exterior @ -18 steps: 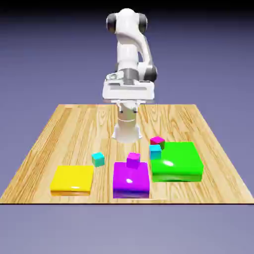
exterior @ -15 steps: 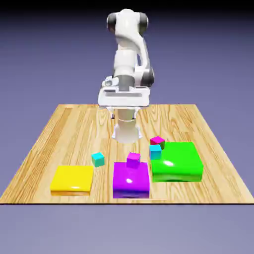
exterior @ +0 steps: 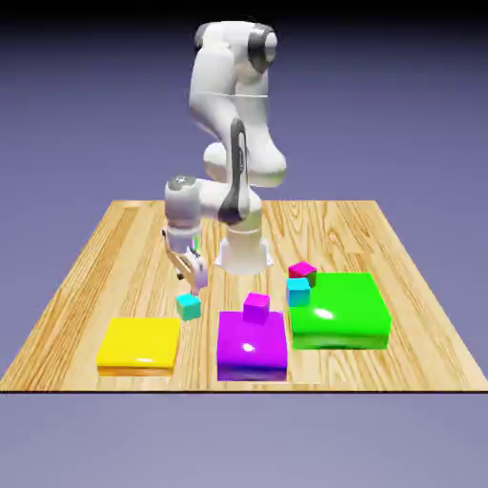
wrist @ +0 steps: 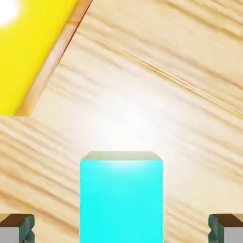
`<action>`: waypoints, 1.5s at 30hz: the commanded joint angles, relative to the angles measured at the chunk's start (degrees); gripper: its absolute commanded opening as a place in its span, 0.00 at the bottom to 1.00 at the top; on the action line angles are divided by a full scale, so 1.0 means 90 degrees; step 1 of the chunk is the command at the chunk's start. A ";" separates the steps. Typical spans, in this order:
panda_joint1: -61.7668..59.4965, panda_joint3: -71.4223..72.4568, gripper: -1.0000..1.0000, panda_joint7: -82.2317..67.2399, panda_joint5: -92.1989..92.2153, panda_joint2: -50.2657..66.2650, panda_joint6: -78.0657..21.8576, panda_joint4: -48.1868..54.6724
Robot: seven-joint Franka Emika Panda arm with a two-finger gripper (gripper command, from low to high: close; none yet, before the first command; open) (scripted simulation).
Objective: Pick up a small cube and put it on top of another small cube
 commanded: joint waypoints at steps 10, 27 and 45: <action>0.0010 -0.0074 0.00 0.0179 -0.0237 0.1340 0.1106 0.0235; 0.1480 0.1486 0.00 0.0105 0.1016 -0.1831 -0.2508 0.0744; 0.2836 0.3066 1.00 0.0441 0.1747 -0.2122 -0.3323 0.1317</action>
